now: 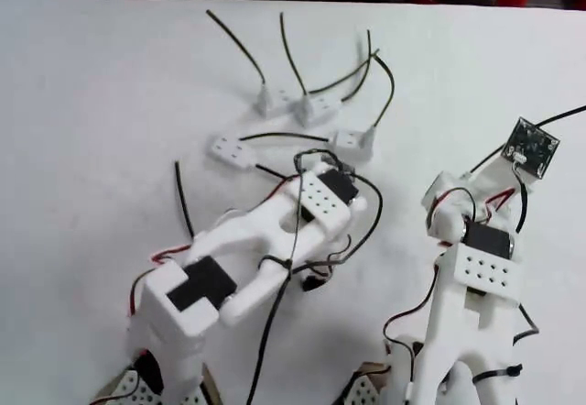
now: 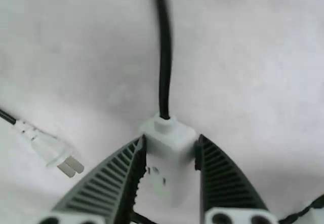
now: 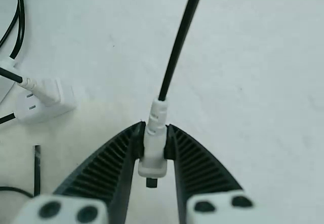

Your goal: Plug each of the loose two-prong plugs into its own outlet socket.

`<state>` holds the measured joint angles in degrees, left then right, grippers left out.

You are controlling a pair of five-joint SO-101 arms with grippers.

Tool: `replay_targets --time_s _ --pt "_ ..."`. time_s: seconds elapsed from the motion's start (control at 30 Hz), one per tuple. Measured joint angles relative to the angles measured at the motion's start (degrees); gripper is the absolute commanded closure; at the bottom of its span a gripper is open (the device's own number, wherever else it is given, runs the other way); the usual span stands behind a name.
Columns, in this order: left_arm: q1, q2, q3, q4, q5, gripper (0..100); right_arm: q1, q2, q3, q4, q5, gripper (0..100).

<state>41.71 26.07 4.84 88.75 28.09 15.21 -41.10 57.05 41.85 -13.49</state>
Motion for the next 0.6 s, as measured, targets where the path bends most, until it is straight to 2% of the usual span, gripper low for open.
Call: replay_targets --time_s 0.17,0.3,0.5,0.6 --pt "0.2 0.0 -3.2 5.0 -14.2 98 0.0 0.0 0.0 0.0 0.0 98.1" --pt "-2.2 0.1 -4.7 8.7 -21.6 98 0.0 0.0 0.0 0.0 0.0 98.1" --pt "-11.2 -2.3 -8.8 9.0 -37.4 97 0.0 0.0 0.0 0.0 0.0 98.1" --pt "-15.9 -2.3 -11.0 6.9 -44.6 91 0.0 0.0 0.0 0.0 0.0 98.1"
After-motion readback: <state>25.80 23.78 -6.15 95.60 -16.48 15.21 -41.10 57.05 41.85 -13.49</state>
